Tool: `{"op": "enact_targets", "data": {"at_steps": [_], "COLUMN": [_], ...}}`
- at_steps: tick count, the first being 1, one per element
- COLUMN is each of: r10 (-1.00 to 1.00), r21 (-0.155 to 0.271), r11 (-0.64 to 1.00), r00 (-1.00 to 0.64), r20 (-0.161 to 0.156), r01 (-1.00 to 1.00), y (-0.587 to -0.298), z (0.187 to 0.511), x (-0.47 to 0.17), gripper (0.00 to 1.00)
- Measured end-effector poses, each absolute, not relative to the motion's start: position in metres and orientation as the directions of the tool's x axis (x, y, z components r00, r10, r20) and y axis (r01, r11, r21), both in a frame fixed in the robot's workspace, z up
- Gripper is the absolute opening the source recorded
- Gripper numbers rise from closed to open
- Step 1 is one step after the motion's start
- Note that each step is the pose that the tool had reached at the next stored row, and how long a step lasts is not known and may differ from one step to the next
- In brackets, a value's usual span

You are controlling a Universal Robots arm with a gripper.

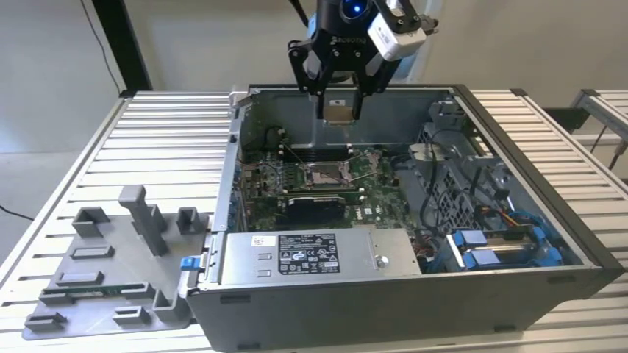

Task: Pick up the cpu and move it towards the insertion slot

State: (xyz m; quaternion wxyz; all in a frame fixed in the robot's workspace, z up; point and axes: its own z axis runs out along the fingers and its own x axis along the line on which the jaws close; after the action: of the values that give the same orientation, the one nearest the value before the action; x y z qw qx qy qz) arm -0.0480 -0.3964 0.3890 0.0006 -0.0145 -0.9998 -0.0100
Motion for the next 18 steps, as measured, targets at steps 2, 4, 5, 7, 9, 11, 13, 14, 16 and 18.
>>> {"op": "enact_targets", "data": {"at_steps": [2, 4, 5, 7, 9, 11, 13, 14, 16, 18], "r10": [0.029, 0.029, 0.029, 0.029, 0.03, 0.03, 0.03, 0.031, 0.031, 0.031], "r21": [0.02, 0.02, 0.02, 0.02, 0.02, 0.02, 0.02, 0.02, 0.02, 0.02], "r11": [0.999, 0.999, 0.999, 0.999, 0.999, 0.999, 0.999, 0.999, 0.999, 0.999], "r00": [-1.0, -1.0, -1.0, -1.0, -1.0, -1.0, -1.0, -1.0, -1.0, -1.0], "r20": [0.001, 0.001, 0.001, 0.002, 0.001, 0.002, 0.001, 0.002, 0.002, 0.002], "r01": [0.029, 0.029, 0.029, 0.029, 0.03, 0.03, 0.03, 0.031, 0.031, 0.031], "y": [-0.391, -0.385, -0.382, -0.376, -0.37, -0.363, -0.357, -0.354, -0.348, -0.341], "z": [0.388, 0.387, 0.387, 0.385, 0.384, 0.382, 0.38, 0.378, 0.375, 0.372], "x": [-0.048, -0.047, -0.047, -0.047, -0.047, -0.047, -0.047, -0.047, -0.047, -0.046], "gripper": [0.0, 0.0, 0.0, 0.0, 0.0, 0.0, 0.0, 0.0, 0.0, 0.0]}}
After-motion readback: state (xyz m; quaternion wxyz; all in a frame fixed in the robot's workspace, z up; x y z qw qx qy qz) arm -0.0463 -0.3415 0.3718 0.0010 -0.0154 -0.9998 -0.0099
